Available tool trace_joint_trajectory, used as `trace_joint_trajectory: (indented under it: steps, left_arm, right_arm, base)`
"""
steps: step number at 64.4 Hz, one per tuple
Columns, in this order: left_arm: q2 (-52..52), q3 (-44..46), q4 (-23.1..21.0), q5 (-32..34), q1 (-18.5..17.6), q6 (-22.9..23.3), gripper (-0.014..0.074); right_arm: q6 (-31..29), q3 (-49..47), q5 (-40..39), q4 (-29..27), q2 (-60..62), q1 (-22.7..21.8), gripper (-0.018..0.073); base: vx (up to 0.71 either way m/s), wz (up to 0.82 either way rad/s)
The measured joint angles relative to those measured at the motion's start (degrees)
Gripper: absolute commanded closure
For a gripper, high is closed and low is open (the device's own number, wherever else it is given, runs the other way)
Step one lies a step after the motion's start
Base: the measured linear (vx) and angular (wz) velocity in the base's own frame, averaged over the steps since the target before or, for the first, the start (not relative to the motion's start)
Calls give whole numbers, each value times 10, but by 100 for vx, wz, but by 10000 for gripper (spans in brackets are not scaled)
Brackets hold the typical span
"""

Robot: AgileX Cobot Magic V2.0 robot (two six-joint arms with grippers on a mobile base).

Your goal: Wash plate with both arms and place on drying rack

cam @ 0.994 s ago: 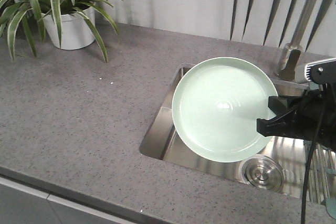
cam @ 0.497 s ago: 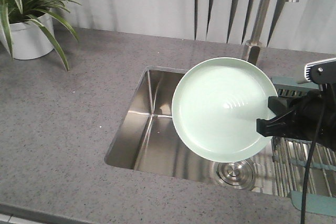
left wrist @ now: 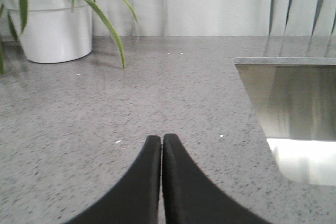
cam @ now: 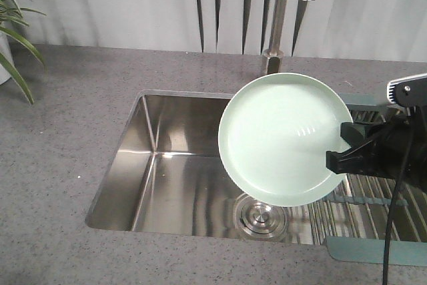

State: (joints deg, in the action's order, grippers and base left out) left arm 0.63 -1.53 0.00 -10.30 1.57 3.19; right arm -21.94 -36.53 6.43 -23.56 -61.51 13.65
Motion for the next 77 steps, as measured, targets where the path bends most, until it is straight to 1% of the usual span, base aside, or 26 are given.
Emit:
trace_joint_trajectory:
  steps: [39, 77]
  left_arm:
    - [0, 0, 0, 0, 0, 0, 601]
    - [0, 0, 0, 0, 0, 0, 601]
  right_arm:
    - [0, 0, 0, 0, 0, 0, 568]
    - [0, 0, 0, 0, 0, 0, 568]
  base:
    - [2, -16]
    - [1, -1]
